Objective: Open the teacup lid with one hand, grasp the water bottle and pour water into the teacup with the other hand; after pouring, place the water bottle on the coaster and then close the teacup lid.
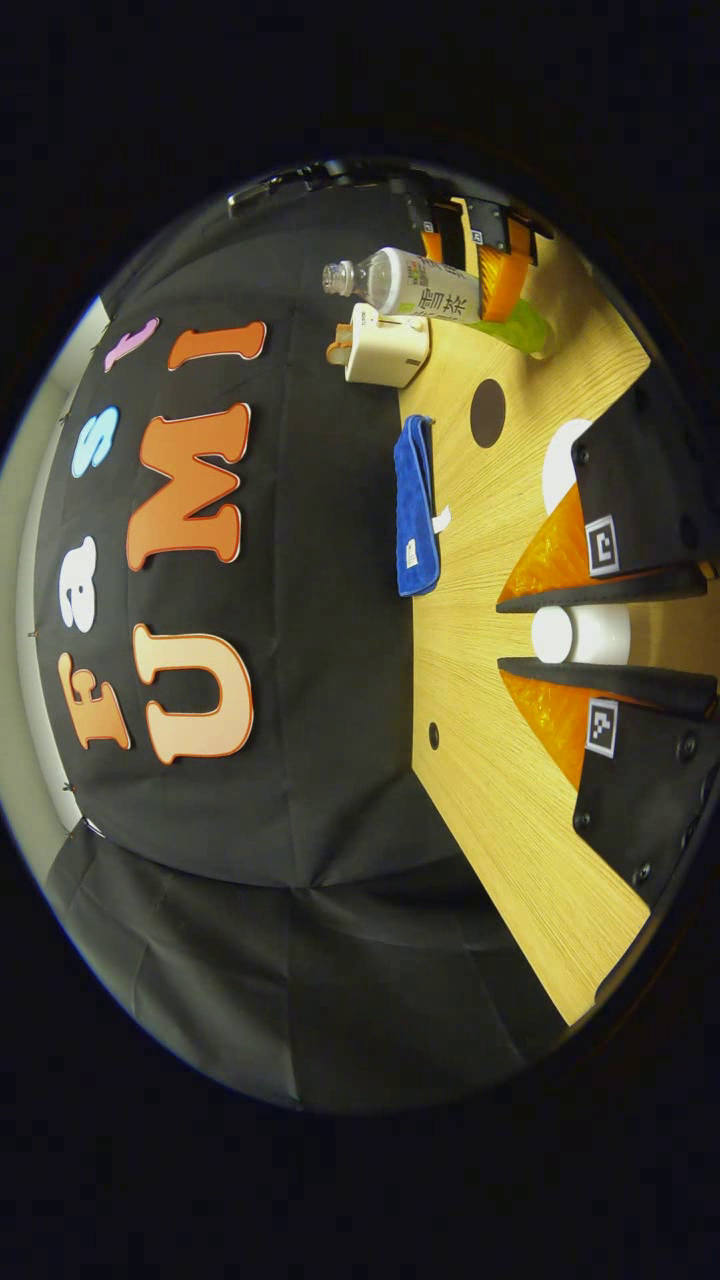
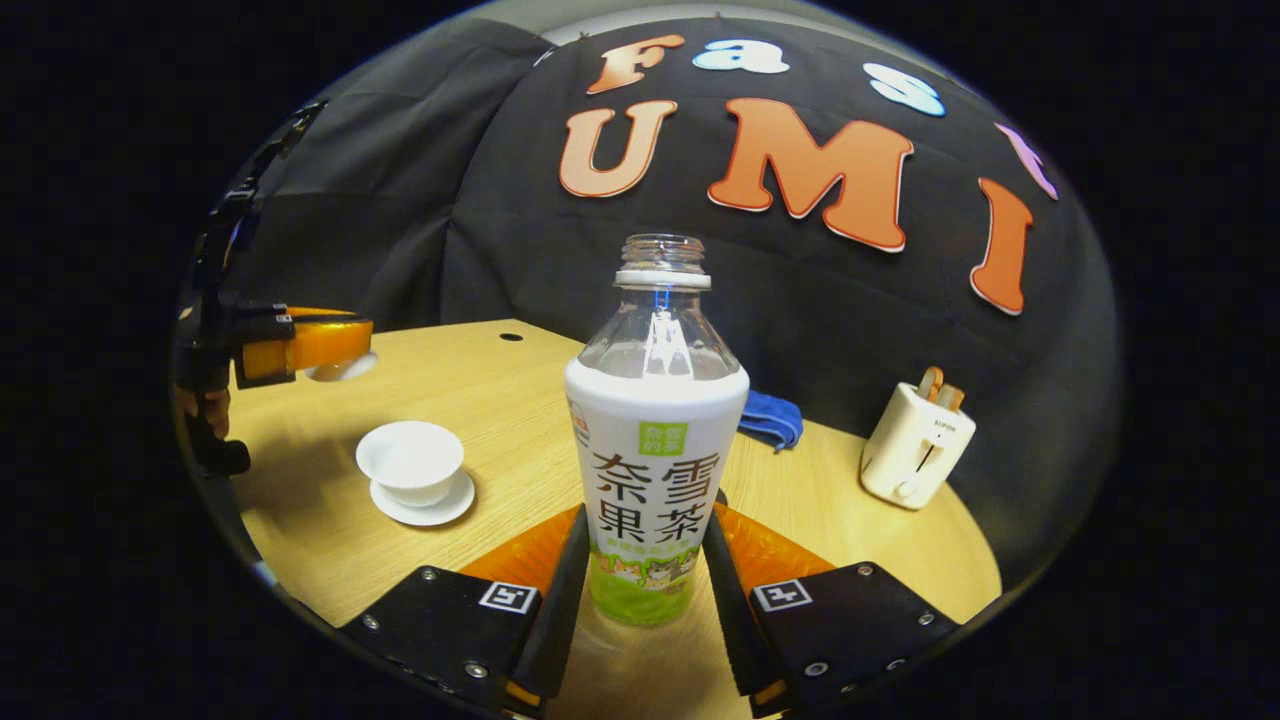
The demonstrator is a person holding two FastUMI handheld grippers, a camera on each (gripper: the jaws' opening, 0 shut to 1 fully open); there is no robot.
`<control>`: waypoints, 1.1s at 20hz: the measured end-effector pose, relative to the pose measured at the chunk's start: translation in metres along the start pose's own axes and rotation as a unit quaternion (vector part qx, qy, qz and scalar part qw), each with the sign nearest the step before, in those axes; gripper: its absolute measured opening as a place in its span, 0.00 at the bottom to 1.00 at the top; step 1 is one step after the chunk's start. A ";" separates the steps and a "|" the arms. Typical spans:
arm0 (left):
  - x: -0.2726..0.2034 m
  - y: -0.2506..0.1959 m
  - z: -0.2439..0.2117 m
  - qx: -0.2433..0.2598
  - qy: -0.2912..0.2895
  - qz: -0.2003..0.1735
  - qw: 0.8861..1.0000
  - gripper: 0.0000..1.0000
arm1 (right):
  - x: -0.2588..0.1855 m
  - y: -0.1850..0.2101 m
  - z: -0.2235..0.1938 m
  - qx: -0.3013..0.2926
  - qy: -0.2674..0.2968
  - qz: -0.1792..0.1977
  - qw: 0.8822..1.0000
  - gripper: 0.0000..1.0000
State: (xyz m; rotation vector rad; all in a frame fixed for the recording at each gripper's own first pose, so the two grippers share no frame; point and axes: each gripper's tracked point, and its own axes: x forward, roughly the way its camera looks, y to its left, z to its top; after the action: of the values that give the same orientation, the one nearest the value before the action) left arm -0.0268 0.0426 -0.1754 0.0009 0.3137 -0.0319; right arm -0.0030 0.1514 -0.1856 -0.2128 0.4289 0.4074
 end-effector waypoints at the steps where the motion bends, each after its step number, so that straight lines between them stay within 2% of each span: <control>1: -0.001 0.002 -0.002 -0.002 0.001 0.002 1.000 0.30 | 0.001 -0.005 0.003 -0.020 0.001 -0.010 1.000 0.64; 7: -0.006 0.024 -0.010 -0.006 0.009 0.018 1.000 0.29 | 0.007 -0.020 0.022 -0.146 -0.001 -0.054 0.988 0.64; 8: -0.008 0.027 -0.011 -0.007 0.009 0.020 1.000 0.29 | 0.008 -0.019 0.023 -0.163 -0.002 -0.059 0.985 0.67; 9: -0.010 0.030 -0.014 -0.008 0.010 0.022 1.000 0.30 | 0.009 -0.019 0.026 -0.180 -0.003 -0.063 0.982 0.64; 11: -0.013 0.033 -0.017 -0.007 0.012 0.025 1.000 0.30 | 0.012 -0.020 0.031 -0.220 -0.007 -0.076 0.973 0.64; 14: -0.015 0.040 -0.023 -0.007 0.014 0.028 0.999 0.30 | 0.016 -0.017 0.038 -0.281 -0.014 -0.093 0.955 0.64; 18: -0.017 0.045 -0.029 -0.011 0.018 0.029 0.999 0.30 | 0.018 -0.012 0.050 -0.367 -0.031 -0.112 0.923 0.64; 22: -0.019 0.049 -0.036 -0.014 0.024 0.029 0.999 0.30 | 0.023 -0.003 0.051 -0.429 -0.040 -0.120 0.894 0.64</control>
State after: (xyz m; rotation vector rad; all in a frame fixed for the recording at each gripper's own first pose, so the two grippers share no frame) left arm -0.0545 0.0925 -0.2042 -0.0180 0.3611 0.0296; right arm 0.0359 0.1706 -0.1496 -1.0970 0.1096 0.3372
